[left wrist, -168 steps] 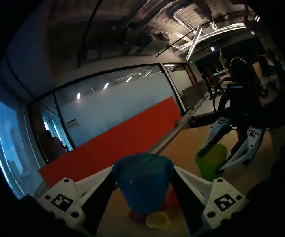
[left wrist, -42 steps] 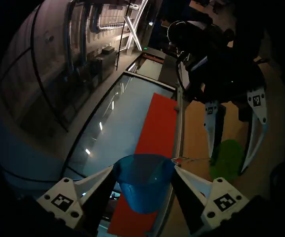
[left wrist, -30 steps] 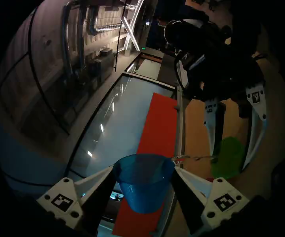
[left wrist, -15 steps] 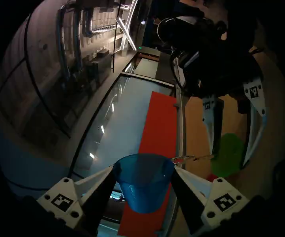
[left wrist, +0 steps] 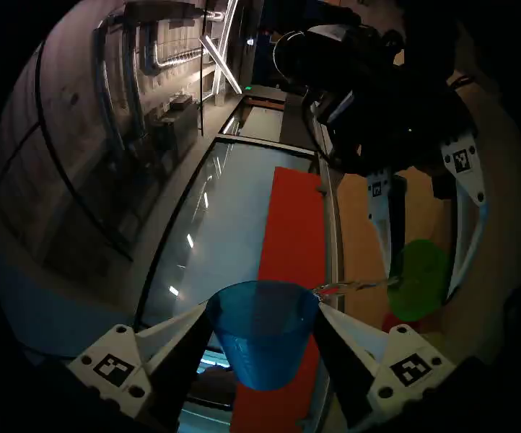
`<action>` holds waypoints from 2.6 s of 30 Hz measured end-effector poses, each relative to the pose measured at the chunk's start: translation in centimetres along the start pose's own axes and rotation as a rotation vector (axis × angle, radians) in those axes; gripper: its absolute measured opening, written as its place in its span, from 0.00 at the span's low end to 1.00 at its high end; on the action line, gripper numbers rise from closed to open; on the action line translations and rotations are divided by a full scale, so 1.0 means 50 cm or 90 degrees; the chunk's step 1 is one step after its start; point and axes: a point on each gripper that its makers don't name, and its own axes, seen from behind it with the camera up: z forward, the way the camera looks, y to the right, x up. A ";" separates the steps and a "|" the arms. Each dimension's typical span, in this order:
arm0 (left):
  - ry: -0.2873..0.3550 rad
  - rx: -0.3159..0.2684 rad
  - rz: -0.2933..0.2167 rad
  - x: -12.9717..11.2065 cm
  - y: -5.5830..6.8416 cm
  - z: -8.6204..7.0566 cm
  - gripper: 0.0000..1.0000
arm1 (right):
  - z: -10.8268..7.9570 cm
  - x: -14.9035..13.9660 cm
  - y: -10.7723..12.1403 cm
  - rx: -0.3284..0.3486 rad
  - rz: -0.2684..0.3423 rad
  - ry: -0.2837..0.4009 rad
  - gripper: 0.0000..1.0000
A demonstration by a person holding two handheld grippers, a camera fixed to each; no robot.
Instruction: Pour water
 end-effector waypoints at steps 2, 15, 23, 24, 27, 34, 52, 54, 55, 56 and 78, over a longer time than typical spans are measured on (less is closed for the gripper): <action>0.002 0.000 0.003 0.003 0.001 0.000 0.87 | -0.001 0.000 0.001 0.000 0.000 0.000 0.91; 0.000 0.008 0.052 0.010 -0.012 0.003 0.87 | -0.004 -0.001 0.001 -0.002 -0.001 -0.001 0.91; -0.001 0.012 0.081 0.016 -0.013 0.003 0.87 | -0.005 0.000 0.000 -0.003 -0.001 0.000 0.91; -0.001 0.013 0.085 0.016 -0.012 0.002 0.87 | -0.006 0.000 0.000 -0.003 -0.001 0.000 0.91; -0.001 0.013 0.096 0.019 -0.012 0.002 0.87 | -0.007 0.000 0.000 -0.004 -0.002 0.000 0.91; 0.004 0.020 0.130 0.034 -0.015 -0.005 0.87 | -0.007 0.001 -0.001 -0.003 -0.002 -0.001 0.92; 0.008 0.029 0.189 0.047 -0.017 -0.009 0.87 | -0.004 0.006 0.001 -0.006 -0.001 0.001 0.91; 0.008 0.029 0.187 0.045 -0.020 -0.009 0.87 | -0.004 0.007 0.001 -0.006 -0.001 0.002 0.91; 0.007 0.029 0.187 0.043 -0.020 -0.009 0.87 | -0.003 0.007 0.000 -0.005 -0.001 0.002 0.92; 0.007 0.028 0.187 0.042 -0.020 -0.009 0.87 | -0.003 0.006 -0.001 -0.005 -0.002 0.002 0.92; -0.019 0.001 -0.048 -0.006 0.004 0.004 0.87 | -0.003 0.006 0.005 -0.009 0.003 0.008 0.91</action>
